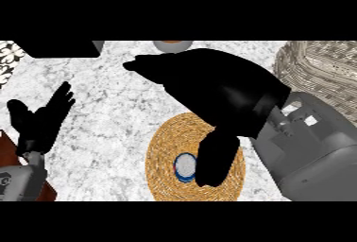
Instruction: Pick the can from the placemat and place it in the basket
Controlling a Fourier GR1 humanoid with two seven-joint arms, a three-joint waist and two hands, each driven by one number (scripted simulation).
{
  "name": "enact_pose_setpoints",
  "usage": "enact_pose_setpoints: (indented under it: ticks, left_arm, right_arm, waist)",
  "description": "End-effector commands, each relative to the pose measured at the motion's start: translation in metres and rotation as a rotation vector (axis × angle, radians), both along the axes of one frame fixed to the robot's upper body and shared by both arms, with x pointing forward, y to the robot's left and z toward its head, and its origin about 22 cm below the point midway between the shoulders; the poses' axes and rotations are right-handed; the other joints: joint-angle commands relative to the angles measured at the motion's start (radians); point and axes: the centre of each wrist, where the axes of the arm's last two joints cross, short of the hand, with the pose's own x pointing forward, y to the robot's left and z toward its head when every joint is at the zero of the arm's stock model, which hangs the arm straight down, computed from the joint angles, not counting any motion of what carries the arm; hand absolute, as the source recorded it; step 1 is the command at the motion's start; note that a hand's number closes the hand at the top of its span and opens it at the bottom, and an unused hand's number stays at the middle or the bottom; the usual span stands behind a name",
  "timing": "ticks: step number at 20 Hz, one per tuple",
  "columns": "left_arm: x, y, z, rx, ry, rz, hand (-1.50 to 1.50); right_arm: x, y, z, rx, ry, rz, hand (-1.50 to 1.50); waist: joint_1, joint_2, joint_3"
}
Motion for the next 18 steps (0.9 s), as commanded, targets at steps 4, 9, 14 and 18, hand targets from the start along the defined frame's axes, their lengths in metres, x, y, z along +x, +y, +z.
enact_pose_setpoints:
  ticks: [4, 9, 14, 18]
  left_arm:
    - [0.007, 0.002, 0.011, -0.003, -0.01, 0.006, 0.0]
    - [-0.009, 0.026, -0.002, -0.008, -0.014, 0.018, 0.0]
    - [0.009, 0.014, 0.017, -0.013, -0.017, -0.012, 0.0]
    - [-0.017, -0.002, 0.0, -0.012, -0.04, -0.019, 0.0]
  right_arm:
    - [-0.01, -0.059, 0.012, -0.015, 0.113, 0.021, -1.5]
    - [-0.034, -0.078, -0.012, 0.127, 0.096, -0.032, -1.5]
    - [-0.029, -0.103, -0.056, 0.151, 0.129, -0.002, -1.5]
    - [-0.043, -0.097, -0.083, 0.172, 0.102, -0.01, -1.5]
  waist:
    - [-0.004, 0.003, 0.001]
    - [0.003, 0.005, 0.001]
    - [0.01, 0.009, 0.002]
    - [0.016, 0.008, 0.002]
